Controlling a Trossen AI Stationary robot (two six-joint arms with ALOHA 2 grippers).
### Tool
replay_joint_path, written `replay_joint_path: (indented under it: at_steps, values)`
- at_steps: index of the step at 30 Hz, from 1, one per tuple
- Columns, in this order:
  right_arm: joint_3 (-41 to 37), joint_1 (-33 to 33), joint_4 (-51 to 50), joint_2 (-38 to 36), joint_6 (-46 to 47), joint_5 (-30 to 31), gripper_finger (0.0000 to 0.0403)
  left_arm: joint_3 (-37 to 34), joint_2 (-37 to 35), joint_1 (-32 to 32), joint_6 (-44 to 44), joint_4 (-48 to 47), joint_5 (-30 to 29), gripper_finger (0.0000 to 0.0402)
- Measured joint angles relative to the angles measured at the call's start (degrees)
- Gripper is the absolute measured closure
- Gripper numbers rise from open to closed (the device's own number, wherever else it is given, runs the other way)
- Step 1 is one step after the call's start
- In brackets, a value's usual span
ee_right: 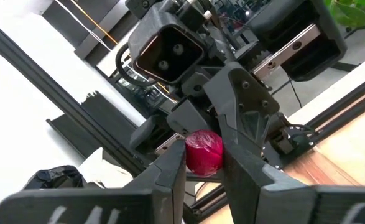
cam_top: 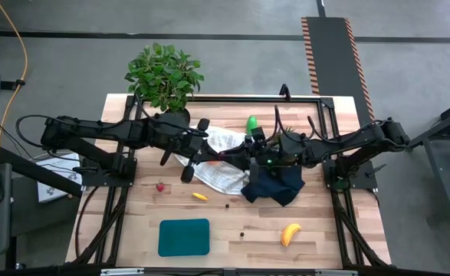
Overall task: Pick and placing Produce into tupperware
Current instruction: Put the cherry into the bin
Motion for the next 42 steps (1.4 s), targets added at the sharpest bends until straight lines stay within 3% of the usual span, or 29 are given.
replay_joint_path:
  at_steps: [18, 29, 36, 42]
  values:
    - [0.0, 0.0, 0.0, 0.0, -0.4, 0.0, 0.0326, 0.0, 0.0, 0.0, 0.0, 0.0, 0.0, 0.0401]
    - [0.0, 0.0, 0.3, -0.1, -0.4, 1.9, 0.0237, 0.0, 0.0, 0.0, -0.1, -0.7, 0.0, 0.0402]
    - [0.0, 0.0, 4.6, -0.1, -3.5, 4.3, 0.0226, 0.0, -1.2, 0.0, -0.1, -6.1, 0.3, 0.0402]
    - [0.1, -1.2, 2.7, -2.0, -5.0, 4.4, 0.0226, 1.3, -5.2, 0.0, -3.2, -15.8, 5.6, 0.0402]
